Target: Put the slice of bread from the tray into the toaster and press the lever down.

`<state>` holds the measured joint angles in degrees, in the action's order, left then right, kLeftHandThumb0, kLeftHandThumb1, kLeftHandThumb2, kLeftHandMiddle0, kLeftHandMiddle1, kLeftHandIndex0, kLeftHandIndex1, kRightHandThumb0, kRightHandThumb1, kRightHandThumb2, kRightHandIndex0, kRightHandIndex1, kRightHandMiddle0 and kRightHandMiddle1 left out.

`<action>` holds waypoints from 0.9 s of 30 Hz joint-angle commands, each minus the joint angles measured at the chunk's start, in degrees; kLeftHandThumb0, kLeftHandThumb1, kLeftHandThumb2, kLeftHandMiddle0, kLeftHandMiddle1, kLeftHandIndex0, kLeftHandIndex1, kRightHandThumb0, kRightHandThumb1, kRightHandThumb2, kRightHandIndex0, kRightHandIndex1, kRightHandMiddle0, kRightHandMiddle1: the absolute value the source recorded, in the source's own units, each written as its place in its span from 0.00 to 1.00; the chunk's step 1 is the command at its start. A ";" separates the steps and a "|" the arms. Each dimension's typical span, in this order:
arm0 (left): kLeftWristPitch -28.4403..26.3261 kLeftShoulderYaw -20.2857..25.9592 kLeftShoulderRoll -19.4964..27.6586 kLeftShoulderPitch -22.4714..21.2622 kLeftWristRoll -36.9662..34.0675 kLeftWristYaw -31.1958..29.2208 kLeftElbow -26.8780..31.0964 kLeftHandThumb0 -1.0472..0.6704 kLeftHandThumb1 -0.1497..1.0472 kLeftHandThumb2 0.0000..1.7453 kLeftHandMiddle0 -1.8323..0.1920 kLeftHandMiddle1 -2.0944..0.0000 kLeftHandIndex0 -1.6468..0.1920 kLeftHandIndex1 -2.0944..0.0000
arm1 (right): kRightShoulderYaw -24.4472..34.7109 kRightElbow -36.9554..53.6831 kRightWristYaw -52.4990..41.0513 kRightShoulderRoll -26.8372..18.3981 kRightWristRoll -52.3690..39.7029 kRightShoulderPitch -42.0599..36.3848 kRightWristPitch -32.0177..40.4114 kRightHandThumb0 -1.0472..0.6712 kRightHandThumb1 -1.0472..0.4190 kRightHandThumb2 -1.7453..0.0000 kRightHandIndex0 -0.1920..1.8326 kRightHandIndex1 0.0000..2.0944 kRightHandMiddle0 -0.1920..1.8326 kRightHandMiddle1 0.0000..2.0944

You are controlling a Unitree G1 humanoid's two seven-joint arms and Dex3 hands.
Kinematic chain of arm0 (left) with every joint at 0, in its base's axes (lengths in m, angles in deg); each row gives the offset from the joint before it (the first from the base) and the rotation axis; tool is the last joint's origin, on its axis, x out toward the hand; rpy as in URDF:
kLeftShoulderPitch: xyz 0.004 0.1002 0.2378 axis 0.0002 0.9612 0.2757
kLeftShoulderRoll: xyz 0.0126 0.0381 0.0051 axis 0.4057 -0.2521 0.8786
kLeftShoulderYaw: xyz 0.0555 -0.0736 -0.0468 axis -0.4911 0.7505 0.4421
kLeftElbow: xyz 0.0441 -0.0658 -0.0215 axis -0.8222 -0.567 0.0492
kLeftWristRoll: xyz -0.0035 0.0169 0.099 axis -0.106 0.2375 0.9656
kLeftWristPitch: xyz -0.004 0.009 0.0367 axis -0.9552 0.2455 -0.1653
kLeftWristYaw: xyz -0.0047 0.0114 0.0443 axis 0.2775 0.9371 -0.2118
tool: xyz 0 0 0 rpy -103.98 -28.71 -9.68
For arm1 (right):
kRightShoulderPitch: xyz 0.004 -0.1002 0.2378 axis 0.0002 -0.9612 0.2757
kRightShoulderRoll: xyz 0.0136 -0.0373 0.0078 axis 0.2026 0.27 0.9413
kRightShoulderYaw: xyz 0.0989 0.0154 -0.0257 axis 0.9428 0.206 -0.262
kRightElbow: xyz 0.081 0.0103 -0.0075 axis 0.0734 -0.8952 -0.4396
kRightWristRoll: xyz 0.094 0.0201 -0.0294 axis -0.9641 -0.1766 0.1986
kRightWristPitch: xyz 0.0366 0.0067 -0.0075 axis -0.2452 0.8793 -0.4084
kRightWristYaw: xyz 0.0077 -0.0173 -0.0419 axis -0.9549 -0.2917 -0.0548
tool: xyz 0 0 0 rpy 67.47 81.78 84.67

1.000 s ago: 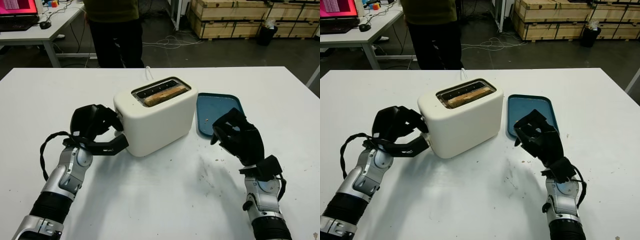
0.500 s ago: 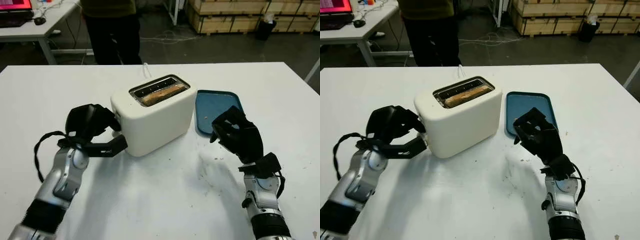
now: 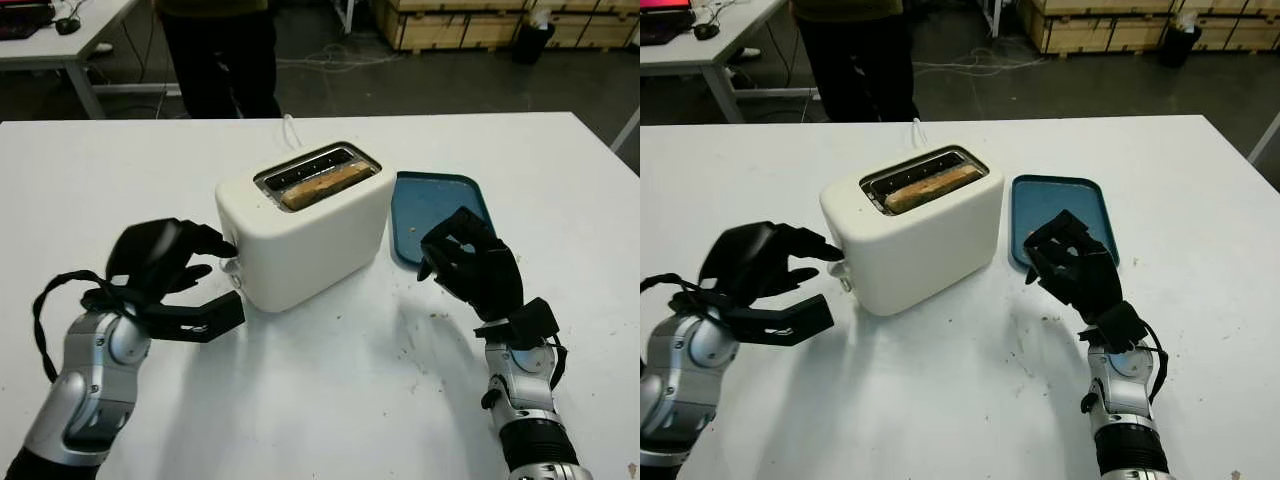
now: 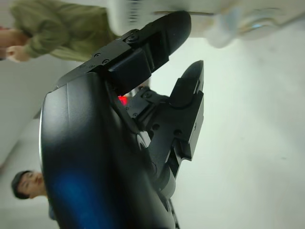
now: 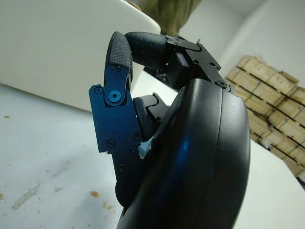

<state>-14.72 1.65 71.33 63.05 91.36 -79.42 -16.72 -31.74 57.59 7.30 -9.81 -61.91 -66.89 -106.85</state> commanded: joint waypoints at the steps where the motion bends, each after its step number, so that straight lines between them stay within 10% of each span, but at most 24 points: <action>1: 1.52 0.52 0.25 -0.78 0.35 -0.29 1.21 0.64 0.78 0.00 0.39 0.17 0.11 0.95 | 0.07 -0.17 -0.15 -0.18 -0.61 0.78 -0.12 0.38 0.09 0.80 0.49 0.83 0.35 0.83; 16: 0.84 3.95 -1.70 0.68 2.55 -0.86 4.78 0.64 0.78 0.00 0.40 0.17 0.09 0.96 | -0.02 -0.68 0.36 -0.25 0.26 0.87 -1.02 0.37 0.09 0.80 0.49 0.83 0.34 0.83; 27: 9.23 12.35 -15.62 2.67 -15.62 11.91 1.47 0.61 0.89 0.20 0.39 0.17 0.12 0.97 | 0.85 1.79 3.49 -0.45 0.72 1.04 0.90 0.36 0.09 0.80 0.50 0.83 0.35 0.83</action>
<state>-6.76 13.69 56.89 65.06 76.94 -68.86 -14.39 -31.54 58.24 9.65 -9.80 -61.70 -66.85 -106.69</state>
